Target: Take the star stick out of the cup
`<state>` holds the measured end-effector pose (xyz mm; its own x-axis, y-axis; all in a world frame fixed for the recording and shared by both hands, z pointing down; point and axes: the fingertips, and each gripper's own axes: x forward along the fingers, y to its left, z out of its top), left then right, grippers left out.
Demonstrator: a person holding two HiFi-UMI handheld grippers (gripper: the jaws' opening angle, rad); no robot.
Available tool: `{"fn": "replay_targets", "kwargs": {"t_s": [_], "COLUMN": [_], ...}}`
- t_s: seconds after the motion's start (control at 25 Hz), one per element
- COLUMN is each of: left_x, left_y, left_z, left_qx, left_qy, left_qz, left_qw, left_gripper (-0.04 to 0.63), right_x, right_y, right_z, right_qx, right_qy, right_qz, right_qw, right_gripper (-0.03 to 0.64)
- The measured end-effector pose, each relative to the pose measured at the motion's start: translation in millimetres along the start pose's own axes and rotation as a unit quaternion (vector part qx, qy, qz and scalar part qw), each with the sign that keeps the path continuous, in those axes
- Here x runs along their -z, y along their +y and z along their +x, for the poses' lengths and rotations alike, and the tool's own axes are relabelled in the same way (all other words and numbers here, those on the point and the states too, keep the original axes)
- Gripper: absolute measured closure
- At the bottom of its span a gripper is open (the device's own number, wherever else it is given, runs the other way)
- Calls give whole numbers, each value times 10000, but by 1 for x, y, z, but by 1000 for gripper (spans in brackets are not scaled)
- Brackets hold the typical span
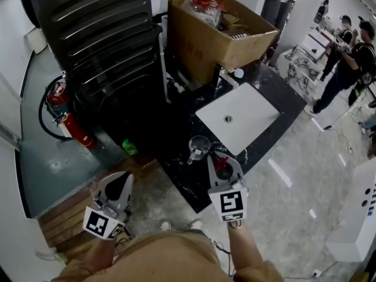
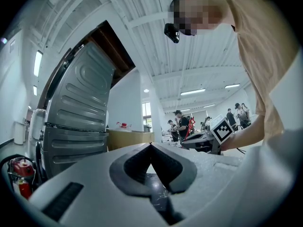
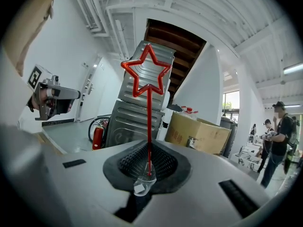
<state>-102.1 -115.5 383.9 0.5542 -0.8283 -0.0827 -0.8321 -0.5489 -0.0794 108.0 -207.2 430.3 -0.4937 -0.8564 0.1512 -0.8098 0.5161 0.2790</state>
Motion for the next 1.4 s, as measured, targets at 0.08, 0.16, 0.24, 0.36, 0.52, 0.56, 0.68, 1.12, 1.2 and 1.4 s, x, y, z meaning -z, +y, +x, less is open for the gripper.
{"fn": "replay_targets", "kwargs": {"t_s": [0.08,0.16,0.24,0.36,0.52,0.56,0.68,1.12,1.2,1.4], "left_x": [0,0,0,0,1,0,-1,-1,-2,-1], "left_y": [-2,-3,-4,-7,-9,-9,-11,-14,-16,-18], "left_z": [0,0,0,-1,-1,-2,-2,-2,-2,-1], "left_qx": [15,34,62,99,140,154,192,291,328,395], "left_qy": [3,-4,-22,-33,-39,-46,-77,-74,-83,-102], "left_qz": [-9,-17,-27,-55,-78,-80,-81,-121,-135,-157], "left_qw": [10000,10000,10000,9999,9999,9998,9998,9995,9993,9990], "left_gripper": [595,595,595,595,595,595,595,595,595,595], "right_x": [-3,-5,-6,-8,-11,-12,-16,-32,-34,-37], "right_y": [0,1,1,3,6,7,10,9,6,-5], "right_z": [-3,-5,-9,-14,-21,-23,-29,-50,-55,-67], "right_qx": [3,5,18,26,29,28,26,165,231,410], "right_qy": [-12,-15,-23,-48,-75,-90,-141,-330,-358,-415], "right_qz": [-22,-1,9,20,19,19,46,75,113,315], "right_qw": [10000,10000,10000,10000,10000,10000,9999,9993,9990,9978], "right_gripper": [603,603,603,603,603,603,603,603,603,603]}}
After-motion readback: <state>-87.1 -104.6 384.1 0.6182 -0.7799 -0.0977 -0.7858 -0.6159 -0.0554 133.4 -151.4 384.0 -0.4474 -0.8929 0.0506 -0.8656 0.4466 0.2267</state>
